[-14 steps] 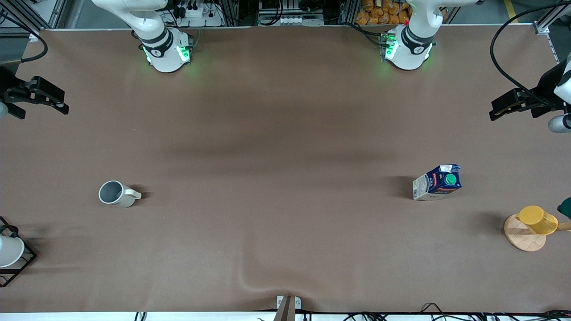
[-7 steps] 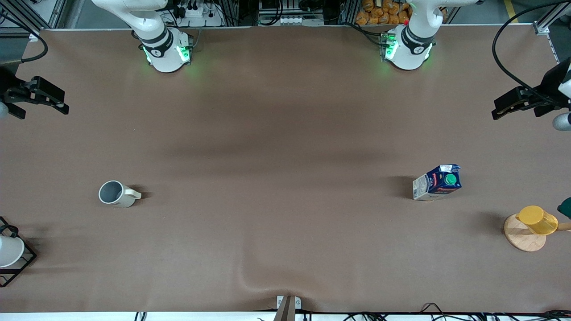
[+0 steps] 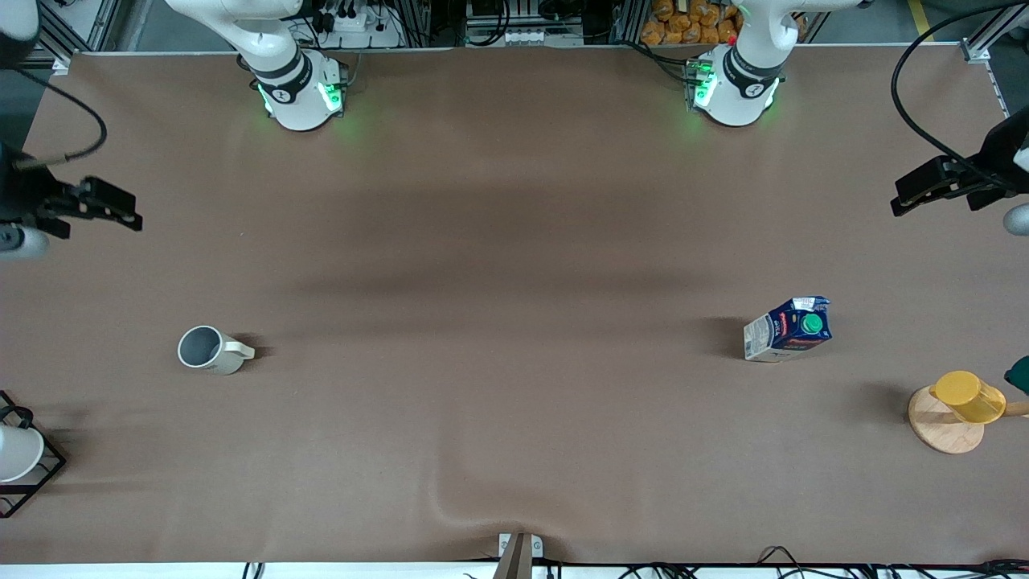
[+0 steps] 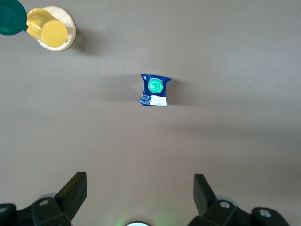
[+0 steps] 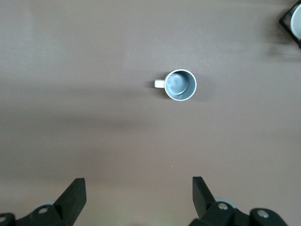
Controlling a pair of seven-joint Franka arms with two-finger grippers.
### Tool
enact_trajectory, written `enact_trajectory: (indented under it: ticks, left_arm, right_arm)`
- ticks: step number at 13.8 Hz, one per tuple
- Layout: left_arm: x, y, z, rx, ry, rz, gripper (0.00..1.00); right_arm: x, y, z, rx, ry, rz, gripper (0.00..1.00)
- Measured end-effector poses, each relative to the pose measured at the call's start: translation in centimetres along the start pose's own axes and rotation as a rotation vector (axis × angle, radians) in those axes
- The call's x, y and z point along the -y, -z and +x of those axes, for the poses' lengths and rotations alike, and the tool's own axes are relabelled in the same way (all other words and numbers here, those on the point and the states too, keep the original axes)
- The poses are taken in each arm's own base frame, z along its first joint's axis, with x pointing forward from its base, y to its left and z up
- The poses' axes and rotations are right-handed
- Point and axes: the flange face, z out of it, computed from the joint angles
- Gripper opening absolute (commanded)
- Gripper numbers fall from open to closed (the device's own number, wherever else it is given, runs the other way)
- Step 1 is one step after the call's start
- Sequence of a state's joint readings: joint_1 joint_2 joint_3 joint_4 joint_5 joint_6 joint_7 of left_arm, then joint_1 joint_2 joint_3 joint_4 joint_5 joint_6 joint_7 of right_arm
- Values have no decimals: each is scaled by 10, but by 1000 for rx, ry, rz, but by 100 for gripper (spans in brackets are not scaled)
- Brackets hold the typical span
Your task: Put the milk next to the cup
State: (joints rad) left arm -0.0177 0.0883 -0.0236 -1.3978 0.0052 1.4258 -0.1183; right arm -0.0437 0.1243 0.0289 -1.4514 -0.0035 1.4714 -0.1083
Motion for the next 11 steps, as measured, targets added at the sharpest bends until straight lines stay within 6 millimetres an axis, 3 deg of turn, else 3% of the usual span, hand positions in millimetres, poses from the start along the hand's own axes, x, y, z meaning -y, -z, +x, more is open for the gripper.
enact_trajectory:
  ticks: [2, 6, 8, 11]
  left_arm:
    - [3, -33, 23, 10, 10, 0, 100]
    - [4, -133, 72, -22, 19, -6, 100]
    - [0, -175, 80, 8, 13, -5, 100]
    - [-5, -209, 84, 52, 5, -1, 100]
  right_arm:
    - [-19, -25, 19, 5, 18, 5, 100]
    - [-63, -81, 53, 0, 19, 12, 100]
    - [-89, -118, 68, 15, 30, 21, 100]
    - [-107, -168, 88, 28, 32, 30, 100]
